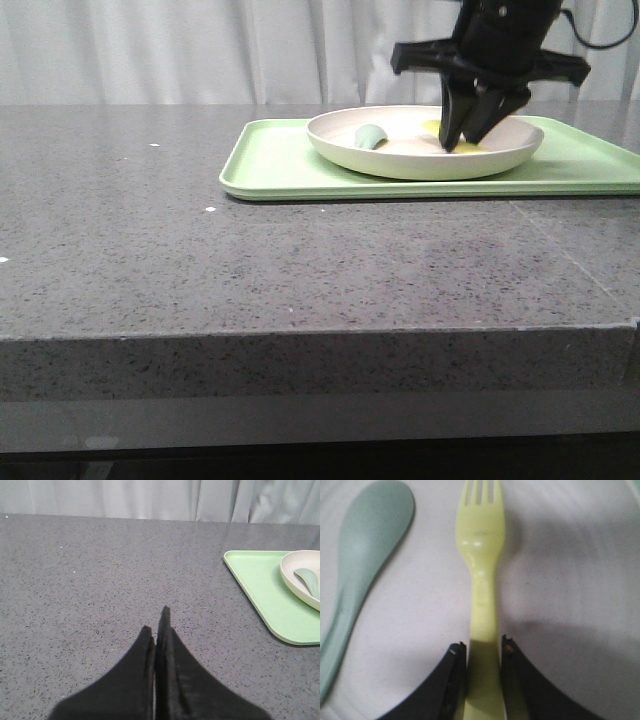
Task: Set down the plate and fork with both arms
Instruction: 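Lift the fork with the right gripper and lower it beside the plate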
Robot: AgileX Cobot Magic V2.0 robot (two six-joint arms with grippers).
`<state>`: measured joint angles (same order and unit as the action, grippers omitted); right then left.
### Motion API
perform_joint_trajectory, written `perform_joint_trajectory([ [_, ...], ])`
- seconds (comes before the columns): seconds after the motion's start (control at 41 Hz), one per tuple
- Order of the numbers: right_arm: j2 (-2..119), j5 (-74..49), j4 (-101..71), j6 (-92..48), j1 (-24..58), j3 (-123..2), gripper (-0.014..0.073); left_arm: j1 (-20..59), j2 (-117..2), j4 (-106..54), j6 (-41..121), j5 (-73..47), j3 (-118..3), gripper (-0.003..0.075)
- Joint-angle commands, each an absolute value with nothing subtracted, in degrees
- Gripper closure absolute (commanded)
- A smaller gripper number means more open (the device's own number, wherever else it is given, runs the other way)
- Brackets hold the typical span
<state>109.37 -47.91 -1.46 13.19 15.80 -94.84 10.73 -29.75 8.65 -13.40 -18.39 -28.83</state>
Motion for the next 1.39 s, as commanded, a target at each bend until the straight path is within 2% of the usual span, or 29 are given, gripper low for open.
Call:
perform_joint_trajectory([
  [0.0,104.16,-47.51,-0.78,12.91,15.47,-99.82,0.0538,11.14,-29.88,8.8,-13.26,-13.86,-30.41,0.0738],
  [0.268,103.62,-51.54,-0.48,12.86,13.6,-105.44,0.0538,11.14,-29.88,8.8,-13.26,-13.86,-30.41,0.0738],
  [0.732,103.69,-54.24,-0.48,8.95,2.08,-105.4,0.0538,11.14,-29.88,8.8,-13.26,-13.86,-30.41,0.0738],
  [1.366,112.82,-57.93,-0.54,8.06,1.27,-105.3,0.0537,11.14,-29.88,8.8,-13.26,-13.86,-30.41,0.0738],
])
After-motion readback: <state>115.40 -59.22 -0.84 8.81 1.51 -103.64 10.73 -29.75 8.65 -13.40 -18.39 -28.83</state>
